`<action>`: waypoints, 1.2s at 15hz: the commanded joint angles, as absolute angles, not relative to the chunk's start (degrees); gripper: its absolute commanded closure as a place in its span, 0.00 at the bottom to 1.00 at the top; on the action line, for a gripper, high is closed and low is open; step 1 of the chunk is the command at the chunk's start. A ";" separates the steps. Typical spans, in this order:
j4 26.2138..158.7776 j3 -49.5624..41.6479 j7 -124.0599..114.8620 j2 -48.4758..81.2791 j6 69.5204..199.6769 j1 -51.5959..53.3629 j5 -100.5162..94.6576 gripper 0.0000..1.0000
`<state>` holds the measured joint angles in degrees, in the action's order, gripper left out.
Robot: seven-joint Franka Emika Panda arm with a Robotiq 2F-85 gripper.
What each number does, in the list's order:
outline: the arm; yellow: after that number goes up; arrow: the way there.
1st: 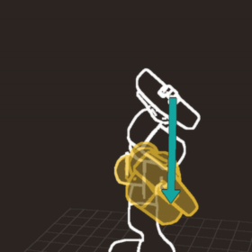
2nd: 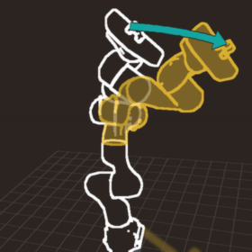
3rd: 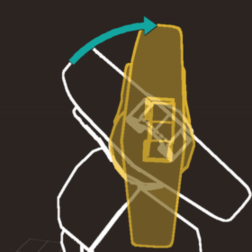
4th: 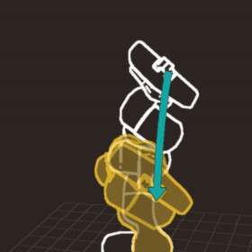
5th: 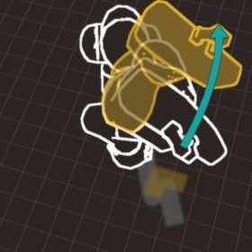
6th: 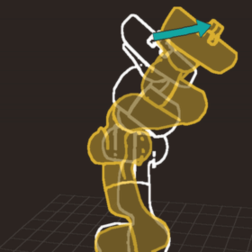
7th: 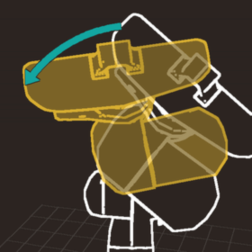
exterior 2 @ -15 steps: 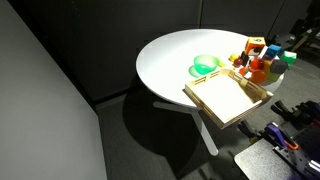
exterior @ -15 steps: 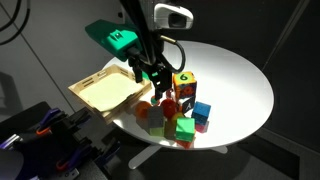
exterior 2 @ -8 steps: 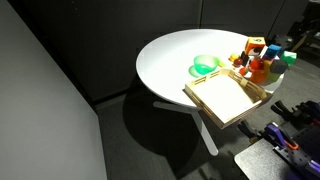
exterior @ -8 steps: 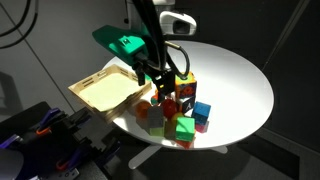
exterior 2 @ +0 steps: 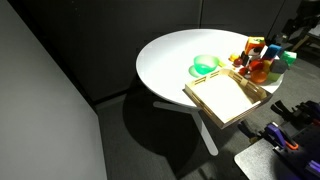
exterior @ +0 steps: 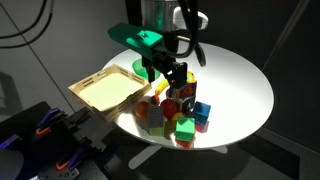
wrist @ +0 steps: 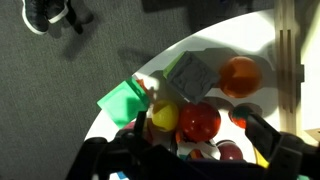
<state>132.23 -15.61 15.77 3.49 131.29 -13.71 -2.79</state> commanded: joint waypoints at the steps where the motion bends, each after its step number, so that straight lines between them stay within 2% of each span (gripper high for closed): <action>1: 129.72 -14.80 14.92 5.99 131.22 -14.04 -3.18 0.00; 18: 131.84 -12.79 14.10 7.49 131.91 -13.12 -4.18 0.00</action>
